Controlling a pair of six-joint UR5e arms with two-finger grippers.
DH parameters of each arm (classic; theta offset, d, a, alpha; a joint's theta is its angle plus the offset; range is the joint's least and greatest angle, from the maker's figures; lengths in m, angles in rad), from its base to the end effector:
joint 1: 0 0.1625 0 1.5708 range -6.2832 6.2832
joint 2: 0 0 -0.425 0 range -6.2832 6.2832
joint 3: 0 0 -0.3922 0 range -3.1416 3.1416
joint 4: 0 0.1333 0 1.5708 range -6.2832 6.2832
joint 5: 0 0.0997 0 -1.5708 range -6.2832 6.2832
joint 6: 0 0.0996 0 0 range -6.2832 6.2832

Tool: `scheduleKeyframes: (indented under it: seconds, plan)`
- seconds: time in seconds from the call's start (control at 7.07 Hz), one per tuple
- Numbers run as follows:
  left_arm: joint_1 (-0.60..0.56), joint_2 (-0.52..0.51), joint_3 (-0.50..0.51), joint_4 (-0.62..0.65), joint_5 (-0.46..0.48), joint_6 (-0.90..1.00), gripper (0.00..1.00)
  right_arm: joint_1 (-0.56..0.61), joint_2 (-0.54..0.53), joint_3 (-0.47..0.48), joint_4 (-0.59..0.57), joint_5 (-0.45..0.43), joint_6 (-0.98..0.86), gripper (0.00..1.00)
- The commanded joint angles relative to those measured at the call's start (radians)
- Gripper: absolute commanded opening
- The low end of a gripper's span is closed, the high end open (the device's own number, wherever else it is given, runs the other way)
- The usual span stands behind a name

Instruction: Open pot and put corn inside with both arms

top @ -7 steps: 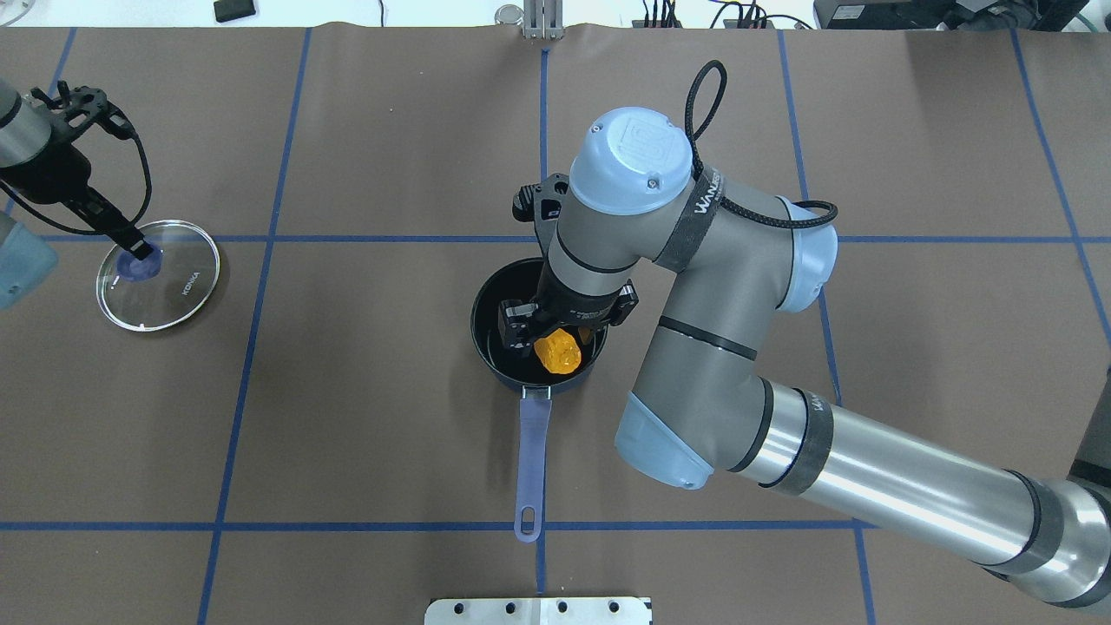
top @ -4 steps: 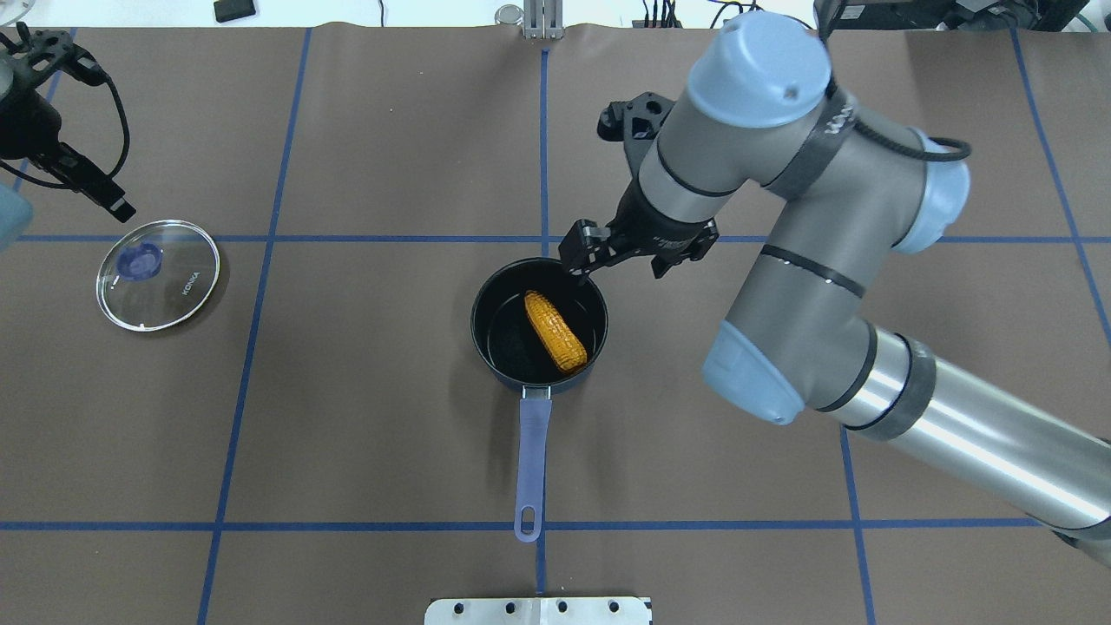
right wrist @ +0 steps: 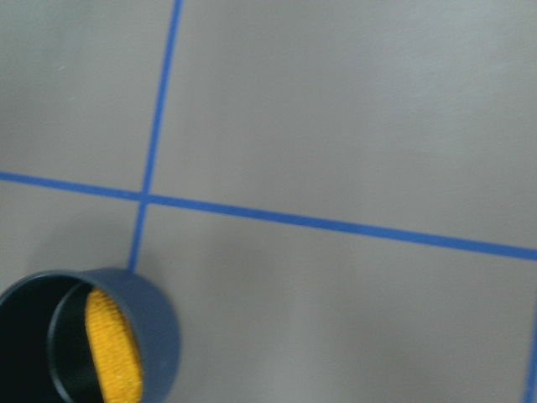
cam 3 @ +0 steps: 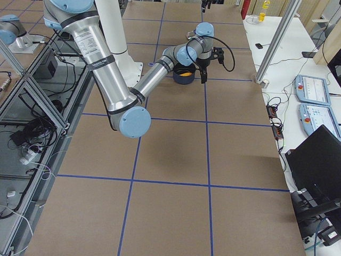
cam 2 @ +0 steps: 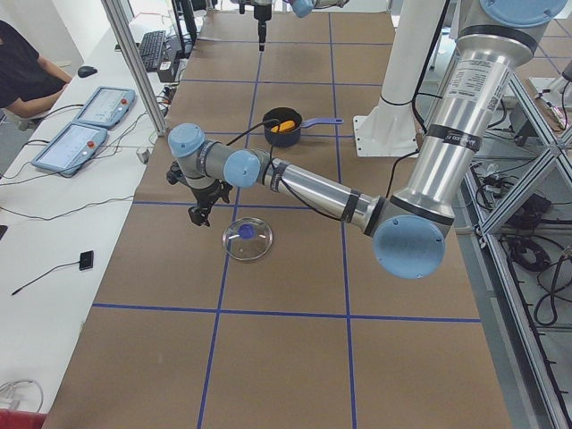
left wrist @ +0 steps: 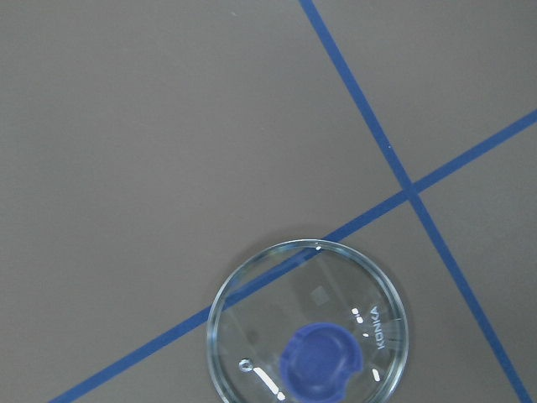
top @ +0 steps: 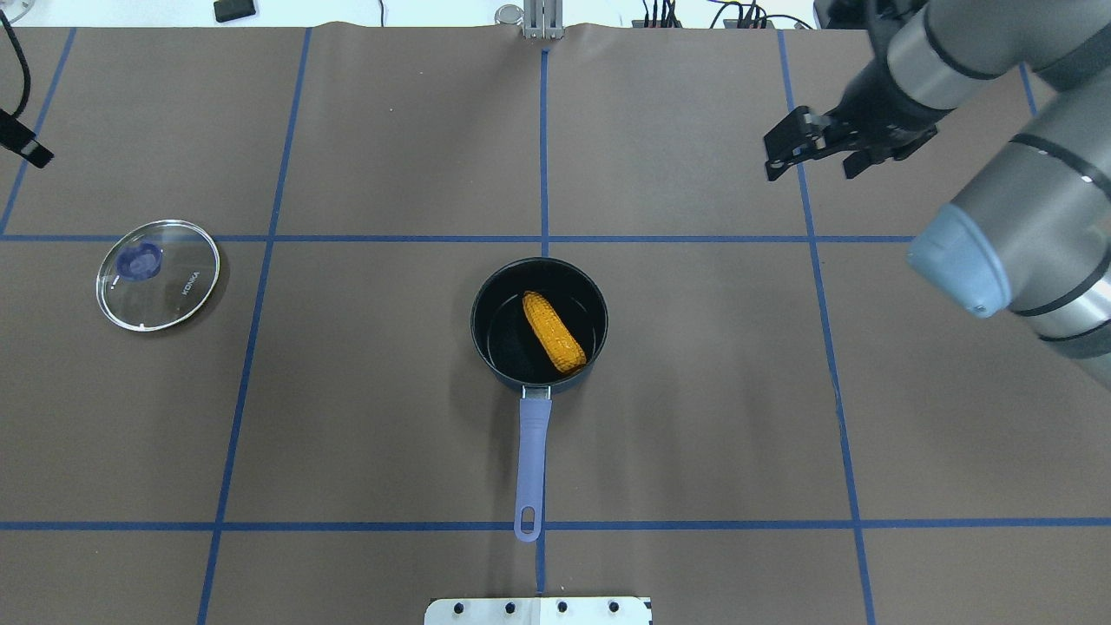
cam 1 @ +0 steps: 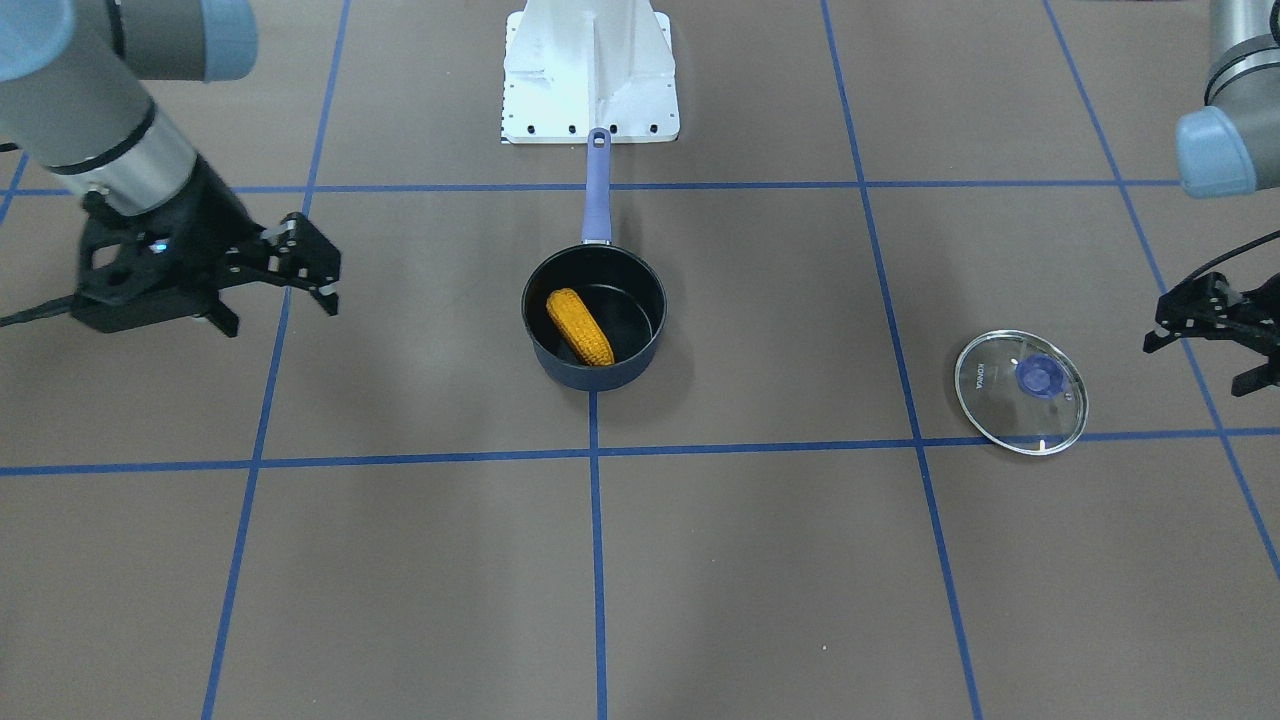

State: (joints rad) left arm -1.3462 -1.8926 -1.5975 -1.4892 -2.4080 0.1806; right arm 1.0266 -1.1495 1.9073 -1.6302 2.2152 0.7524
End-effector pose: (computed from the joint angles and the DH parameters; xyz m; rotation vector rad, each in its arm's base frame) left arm 0.0795 -0.6145 0.4698 0.2351 0.8461 0.4908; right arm -0.2407 -0.5396 0.2776 0.1637 -0.8971 -0.0314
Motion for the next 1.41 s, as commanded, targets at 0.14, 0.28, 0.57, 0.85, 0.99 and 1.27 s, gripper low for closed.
scheduleKeyframes:
  seconds: [0.14, 0.28, 0.57, 0.85, 0.99, 1.27]
  plan:
    - [-0.118, 0.013, 0.004, 0.063, 0.000, 0.140, 1.00, 0.223, -0.157, -0.023, -0.008, -0.006, -0.321, 1.00]
    - [-0.154, 0.044, 0.008, 0.063, 0.000, 0.204, 1.00, 0.275, -0.159, -0.057, -0.008, -0.011, -0.385, 1.00]
    - [-0.211, 0.107, 0.011, 0.061, 0.001, 0.264, 1.00, 0.325, -0.168, -0.077, -0.010, -0.014, -0.430, 1.00]
    - [-0.226, 0.162, 0.011, 0.059, -0.005, 0.299, 1.00, 0.465, -0.260, -0.137, -0.025, 0.011, -0.675, 1.00]
    - [-0.225, 0.177, 0.011, 0.063, -0.003, 0.300, 1.00, 0.505, -0.327, -0.155, -0.025, 0.033, -0.768, 1.00]
    - [-0.226, 0.181, 0.011, 0.064, -0.002, 0.289, 1.00, 0.527, -0.480, -0.156, -0.014, 0.070, -0.759, 1.00]
